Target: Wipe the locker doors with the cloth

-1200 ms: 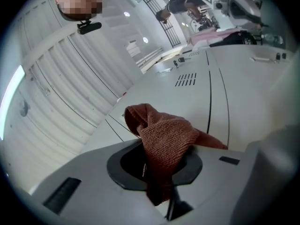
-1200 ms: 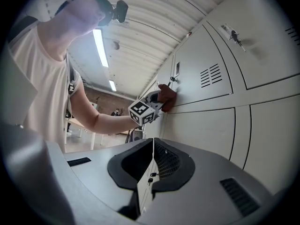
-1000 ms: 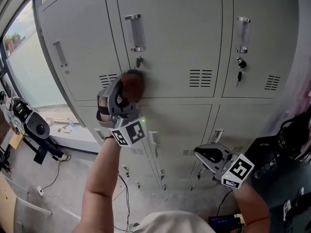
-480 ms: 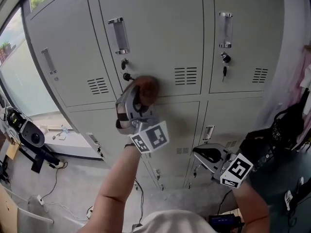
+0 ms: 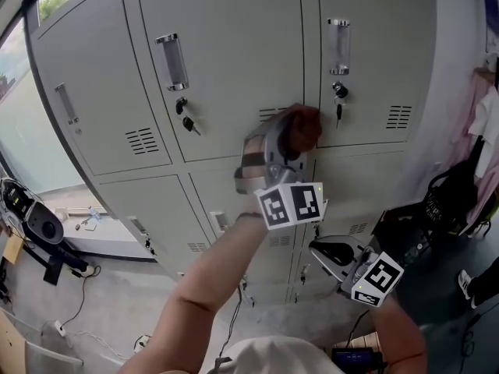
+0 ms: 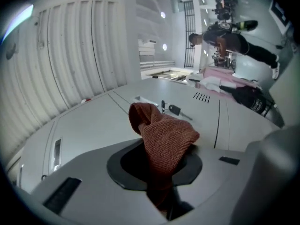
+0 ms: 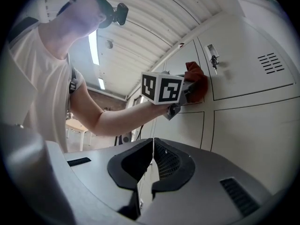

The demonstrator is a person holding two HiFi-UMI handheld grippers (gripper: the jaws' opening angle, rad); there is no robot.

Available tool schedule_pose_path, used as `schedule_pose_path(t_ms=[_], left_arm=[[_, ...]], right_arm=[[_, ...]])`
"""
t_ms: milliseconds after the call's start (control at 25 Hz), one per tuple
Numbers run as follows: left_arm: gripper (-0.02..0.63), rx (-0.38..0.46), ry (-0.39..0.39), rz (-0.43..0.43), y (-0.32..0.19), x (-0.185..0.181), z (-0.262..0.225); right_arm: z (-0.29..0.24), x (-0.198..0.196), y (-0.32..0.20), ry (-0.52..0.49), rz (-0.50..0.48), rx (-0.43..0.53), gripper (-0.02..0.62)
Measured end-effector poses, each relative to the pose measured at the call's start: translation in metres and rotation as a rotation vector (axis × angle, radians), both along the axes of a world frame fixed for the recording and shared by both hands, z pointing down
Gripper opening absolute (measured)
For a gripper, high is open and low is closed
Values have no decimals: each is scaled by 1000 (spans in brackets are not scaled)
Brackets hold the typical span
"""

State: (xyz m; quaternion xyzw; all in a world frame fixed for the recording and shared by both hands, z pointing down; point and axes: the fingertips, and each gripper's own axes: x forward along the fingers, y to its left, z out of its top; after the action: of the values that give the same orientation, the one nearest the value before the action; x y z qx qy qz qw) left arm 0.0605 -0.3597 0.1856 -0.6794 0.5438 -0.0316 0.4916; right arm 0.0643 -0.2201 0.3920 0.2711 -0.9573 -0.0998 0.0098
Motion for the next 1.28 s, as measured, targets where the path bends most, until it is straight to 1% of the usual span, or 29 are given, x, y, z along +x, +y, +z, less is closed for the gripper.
schedule_pose_path(t_ms=[80, 120, 200, 280, 360, 440, 520, 640, 760, 800, 920, 960, 1040, 1120, 1200, 1280], left_arm=[[71, 22, -37, 12, 1, 19, -9], [71, 42, -47, 10, 1, 22, -16], [71, 82, -30, -8, 1, 12, -34], [71, 122, 9, -56, 2, -17, -46], [71, 152, 42, -136, 2, -54, -49], [71, 153, 89, -204, 2, -92, -42], [71, 132, 144, -227, 2, -121, -27], [71, 118, 192, -254, 2, -155, -2], [71, 103, 282, -285, 3, -201, 7], [71, 102, 293, -296, 3, -214, 9], [71, 112, 265, -339, 5, -238, 14], [71, 108, 274, -344, 5, -246, 14], [71, 94, 333, -346, 5, -265, 8], [71, 96, 387, -350, 6, -281, -11], [71, 118, 400, -344, 8, -288, -36], [71, 137, 388, -322, 9, -290, -51]], right_arm=[[2, 6, -1, -5, 12, -15, 18], [3, 7, -1, -5, 16, -22, 18], [4, 6, -1, -1, 13, -26, 18], [4, 3, 0, 3, 4, -25, 18], [5, 0, -1, 7, -7, -30, 18], [9, -6, -4, 14, -25, -40, 18], [12, -17, -5, 26, -53, -45, 18], [13, -37, -4, 46, -101, -38, 18], [13, -47, -3, 52, -127, -34, 18], [14, -47, -3, 50, -128, -38, 18], [18, -47, -5, 45, -122, -52, 18], [19, -47, -5, 44, -120, -55, 18], [20, -45, -5, 42, -118, -57, 18], [20, -41, -7, 39, -112, -58, 18], [19, -38, -9, 31, -100, -57, 18], [19, -35, -11, 21, -88, -58, 18]])
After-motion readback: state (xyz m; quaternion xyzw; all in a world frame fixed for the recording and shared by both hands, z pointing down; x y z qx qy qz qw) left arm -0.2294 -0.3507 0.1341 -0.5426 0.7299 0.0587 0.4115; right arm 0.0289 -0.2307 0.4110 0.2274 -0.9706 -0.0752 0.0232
